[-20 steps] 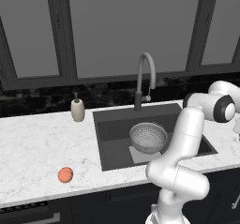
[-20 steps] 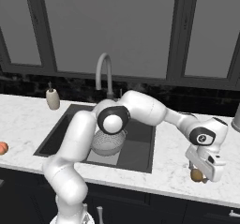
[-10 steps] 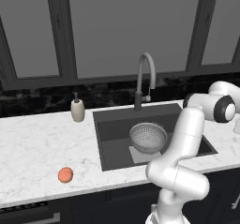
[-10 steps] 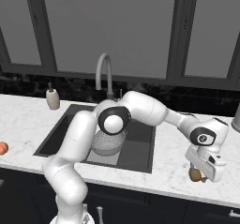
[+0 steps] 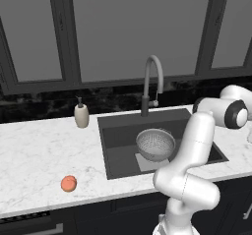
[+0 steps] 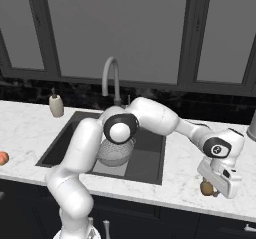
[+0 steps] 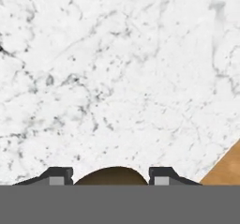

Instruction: Put the colander in the sink, put the kiwi, peach in the colander, and turn on the sink faucet and pour water over the colander.

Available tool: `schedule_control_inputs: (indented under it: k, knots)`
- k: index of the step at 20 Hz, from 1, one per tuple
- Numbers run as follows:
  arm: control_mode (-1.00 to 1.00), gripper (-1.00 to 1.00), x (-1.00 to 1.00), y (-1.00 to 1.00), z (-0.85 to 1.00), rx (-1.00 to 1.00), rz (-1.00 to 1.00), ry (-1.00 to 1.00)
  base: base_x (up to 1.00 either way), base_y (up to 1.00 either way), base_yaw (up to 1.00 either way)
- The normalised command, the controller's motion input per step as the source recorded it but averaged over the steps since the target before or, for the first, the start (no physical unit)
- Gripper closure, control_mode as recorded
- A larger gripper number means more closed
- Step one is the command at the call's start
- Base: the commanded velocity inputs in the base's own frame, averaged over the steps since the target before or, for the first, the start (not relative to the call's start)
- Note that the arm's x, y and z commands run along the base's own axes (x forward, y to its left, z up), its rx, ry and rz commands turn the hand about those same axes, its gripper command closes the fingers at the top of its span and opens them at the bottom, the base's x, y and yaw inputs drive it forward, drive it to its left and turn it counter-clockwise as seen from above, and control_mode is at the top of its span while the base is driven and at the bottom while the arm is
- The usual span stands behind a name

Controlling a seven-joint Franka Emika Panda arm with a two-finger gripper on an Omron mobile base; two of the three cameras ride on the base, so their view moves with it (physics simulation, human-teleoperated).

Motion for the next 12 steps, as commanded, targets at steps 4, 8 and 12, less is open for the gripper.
schedule_control_inputs:
  k: [4,8,12]
  knots:
    - [-1.00,1.00,-0.24,0.21,0.56,0.11,0.00,-0.02,0.00,0.00,0.00]
    - [-1.00,1.00,-0.04,0.77,1.00,0.05,0.00,-0.16,0.00,0.00,0.00]
    - [-1.00,1.00,0.00,1.00,0.91,0.00,-0.02,-0.19,0.00,0.00,0.00]
